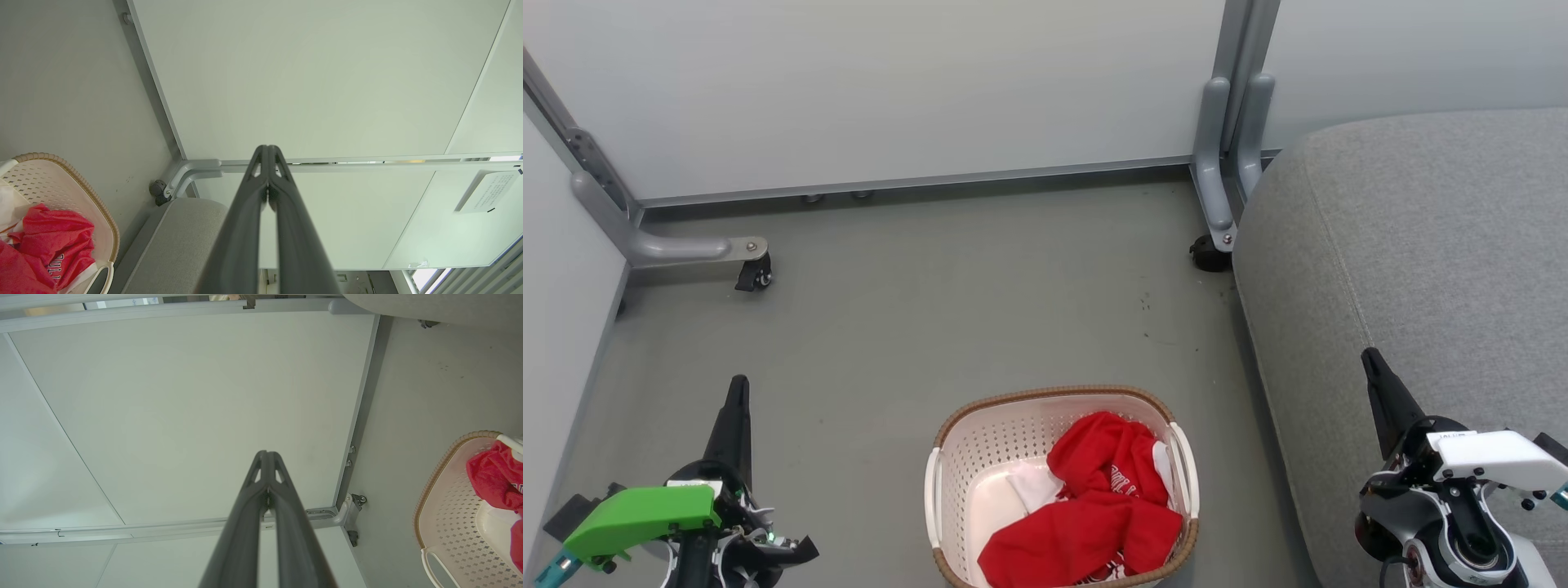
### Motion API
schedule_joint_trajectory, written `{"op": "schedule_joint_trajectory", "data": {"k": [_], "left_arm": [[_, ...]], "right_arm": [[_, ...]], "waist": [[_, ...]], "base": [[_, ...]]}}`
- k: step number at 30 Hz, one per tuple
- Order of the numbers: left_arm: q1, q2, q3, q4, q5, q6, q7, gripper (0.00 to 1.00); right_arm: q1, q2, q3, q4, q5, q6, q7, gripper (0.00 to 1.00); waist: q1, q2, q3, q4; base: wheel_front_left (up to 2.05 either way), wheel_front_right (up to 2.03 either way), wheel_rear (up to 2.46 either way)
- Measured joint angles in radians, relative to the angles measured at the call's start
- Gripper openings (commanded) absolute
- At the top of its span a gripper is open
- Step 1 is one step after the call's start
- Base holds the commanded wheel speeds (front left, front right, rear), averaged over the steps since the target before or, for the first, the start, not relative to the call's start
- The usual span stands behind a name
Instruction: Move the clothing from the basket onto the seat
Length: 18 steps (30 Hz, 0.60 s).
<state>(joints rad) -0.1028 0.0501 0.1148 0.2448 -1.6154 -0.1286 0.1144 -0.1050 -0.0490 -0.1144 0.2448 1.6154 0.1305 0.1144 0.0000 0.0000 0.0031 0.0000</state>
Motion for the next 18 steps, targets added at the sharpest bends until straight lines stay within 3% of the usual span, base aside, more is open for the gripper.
{"op": "schedule_joint_trajectory", "data": {"k": [18], "left_arm": [[0.0,0.0,0.0,0.0,0.0,0.0,0.0,0.0]], "right_arm": [[0.0,0.0,0.0,0.0,0.0,0.0,0.0,0.0]], "waist": [[0.0,0.0,0.0,0.0]], "base": [[0.0,0.0,0.0]]}}
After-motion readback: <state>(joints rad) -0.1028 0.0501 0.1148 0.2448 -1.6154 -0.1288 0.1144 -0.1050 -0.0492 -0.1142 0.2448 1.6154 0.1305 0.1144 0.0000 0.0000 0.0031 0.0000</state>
